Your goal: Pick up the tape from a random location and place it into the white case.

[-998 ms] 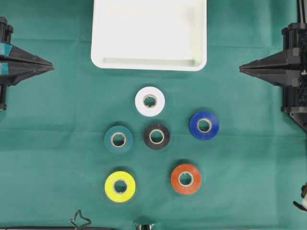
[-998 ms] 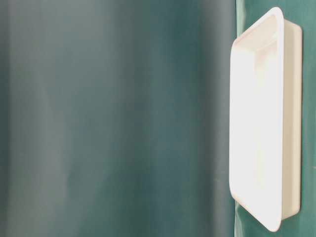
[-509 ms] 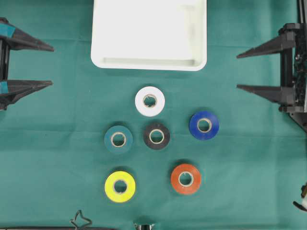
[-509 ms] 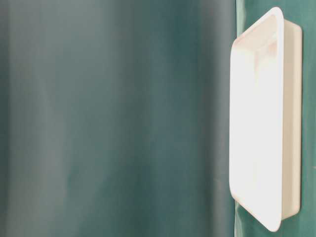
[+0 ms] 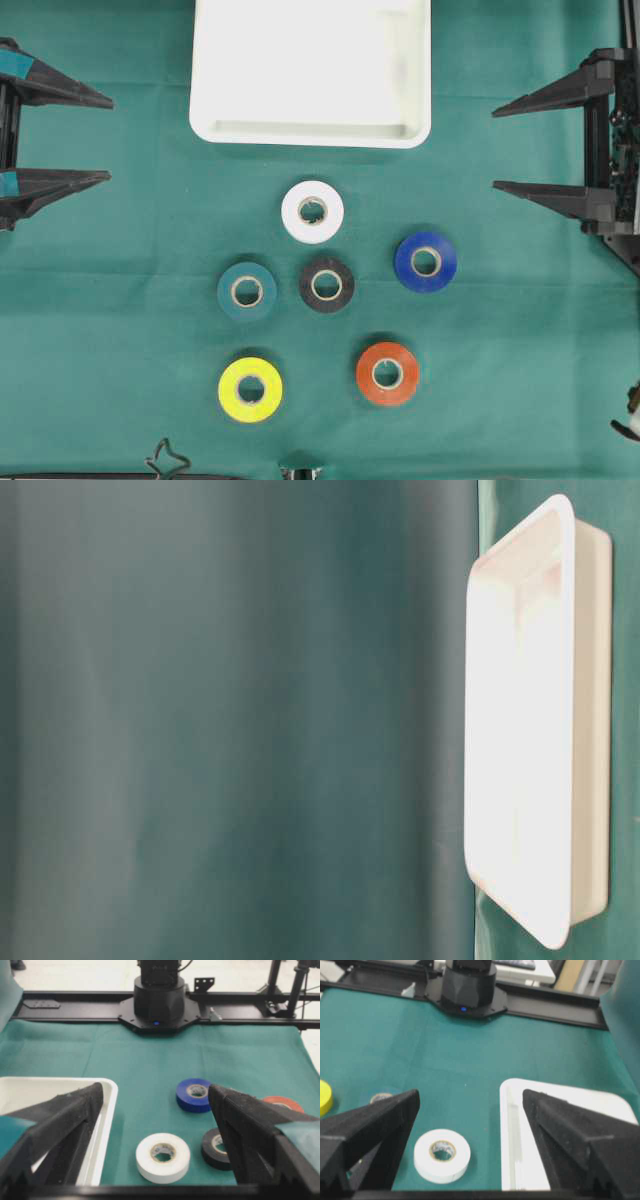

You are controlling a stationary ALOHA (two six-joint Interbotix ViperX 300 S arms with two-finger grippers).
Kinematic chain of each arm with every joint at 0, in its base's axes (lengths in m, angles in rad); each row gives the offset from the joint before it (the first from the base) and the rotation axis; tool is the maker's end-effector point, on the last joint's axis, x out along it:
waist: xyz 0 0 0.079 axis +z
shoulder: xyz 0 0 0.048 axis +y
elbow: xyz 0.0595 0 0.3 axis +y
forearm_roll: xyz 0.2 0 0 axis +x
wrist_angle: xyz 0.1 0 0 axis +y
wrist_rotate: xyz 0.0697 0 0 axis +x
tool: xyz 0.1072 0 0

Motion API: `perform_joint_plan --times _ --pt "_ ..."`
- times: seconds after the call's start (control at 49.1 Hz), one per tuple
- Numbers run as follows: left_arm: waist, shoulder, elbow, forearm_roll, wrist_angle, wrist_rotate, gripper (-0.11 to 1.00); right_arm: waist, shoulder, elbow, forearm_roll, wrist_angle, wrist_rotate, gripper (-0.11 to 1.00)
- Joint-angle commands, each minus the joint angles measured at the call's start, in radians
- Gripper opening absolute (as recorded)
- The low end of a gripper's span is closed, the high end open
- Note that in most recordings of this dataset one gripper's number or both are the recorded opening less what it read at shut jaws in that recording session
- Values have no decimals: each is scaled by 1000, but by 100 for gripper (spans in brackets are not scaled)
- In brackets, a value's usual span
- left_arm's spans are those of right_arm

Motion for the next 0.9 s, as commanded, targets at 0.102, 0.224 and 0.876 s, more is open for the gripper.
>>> perform_joint_plan --times 0.102,0.224,0.876 --pt "-38 5 -29 -2 3 -2 99 -2 6 -26 2 -3 2 93" --pt "-94 3 -32 -2 9 -3 99 -2 6 -26 2 -3 2 93" --pt "-218 -2 -34 -2 26 -3 99 -2 8 -25 -2 -2 0 93"
